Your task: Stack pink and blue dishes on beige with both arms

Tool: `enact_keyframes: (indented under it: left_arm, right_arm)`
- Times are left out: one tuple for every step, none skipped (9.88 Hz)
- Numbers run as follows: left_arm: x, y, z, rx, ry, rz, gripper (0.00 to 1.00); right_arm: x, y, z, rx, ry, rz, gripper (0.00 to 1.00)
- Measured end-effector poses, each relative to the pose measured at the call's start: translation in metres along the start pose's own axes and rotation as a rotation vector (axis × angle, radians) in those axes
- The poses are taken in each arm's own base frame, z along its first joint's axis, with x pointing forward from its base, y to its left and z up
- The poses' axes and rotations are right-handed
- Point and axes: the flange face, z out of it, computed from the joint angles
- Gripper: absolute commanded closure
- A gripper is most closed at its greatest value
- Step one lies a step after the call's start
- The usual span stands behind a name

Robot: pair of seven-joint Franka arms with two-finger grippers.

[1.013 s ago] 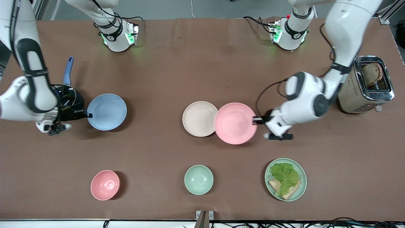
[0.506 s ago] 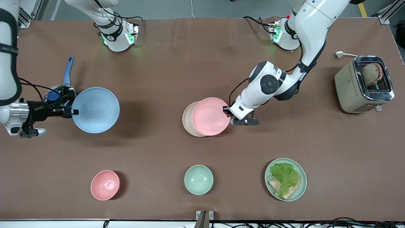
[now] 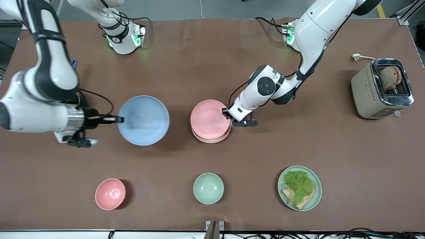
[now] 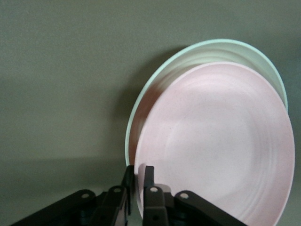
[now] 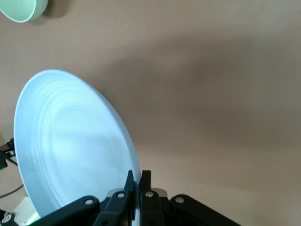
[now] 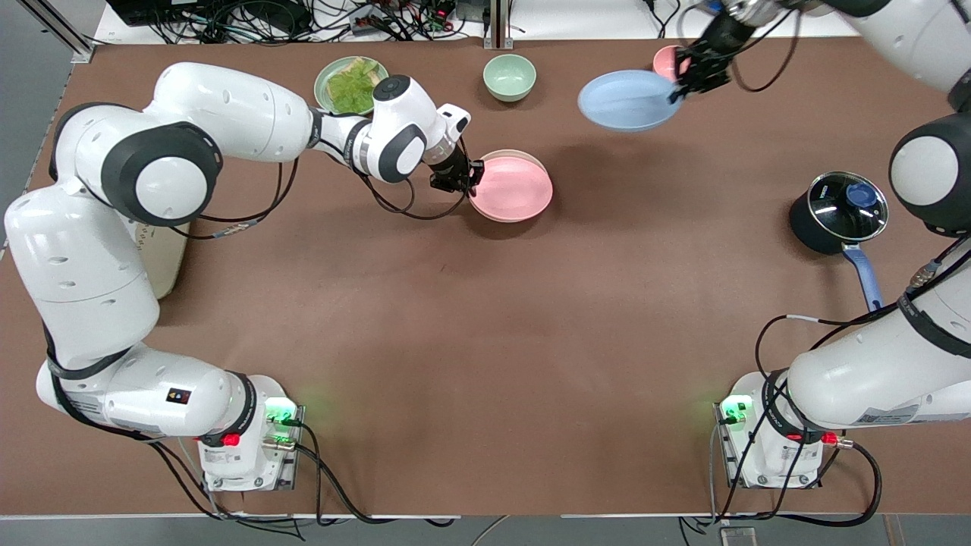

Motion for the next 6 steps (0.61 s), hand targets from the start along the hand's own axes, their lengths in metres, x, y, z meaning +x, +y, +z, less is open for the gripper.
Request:
enact_keyframes:
  left_arm:
    - [0.007,0.003,-0.007,-0.011,0.017,-0.012,0.0]
    - [0.023,0.007,-0.022,-0.024,0.049,-0.015,0.0]
    - [0.046,0.007,-0.049,-0.015,0.078,-0.014,0.0]
    - [0.077,0.004,-0.09,0.025,0.089,-0.019,0.0]
    - [0.107,0.002,-0.143,0.077,0.093,-0.031,0.0]
    - [0.13,0.0,-0.203,0.122,0.103,-0.051,0.0]
  right_arm:
    - [-0.004,-0.021,0.033,0.003,0.026,0.011,0.99]
    - [-0.01,-0.033,0.063,0.004,0.045,0.019,0.99]
    - [-0.016,-0.041,0.082,0.003,0.051,0.025,0.99]
    - [-0.021,-0.05,0.093,0.006,0.063,0.041,0.99]
    - [-0.029,-0.067,0.105,0.018,0.087,0.058,0.99]
    - [-0.039,-0.087,0.125,0.033,0.115,0.067,0.99]
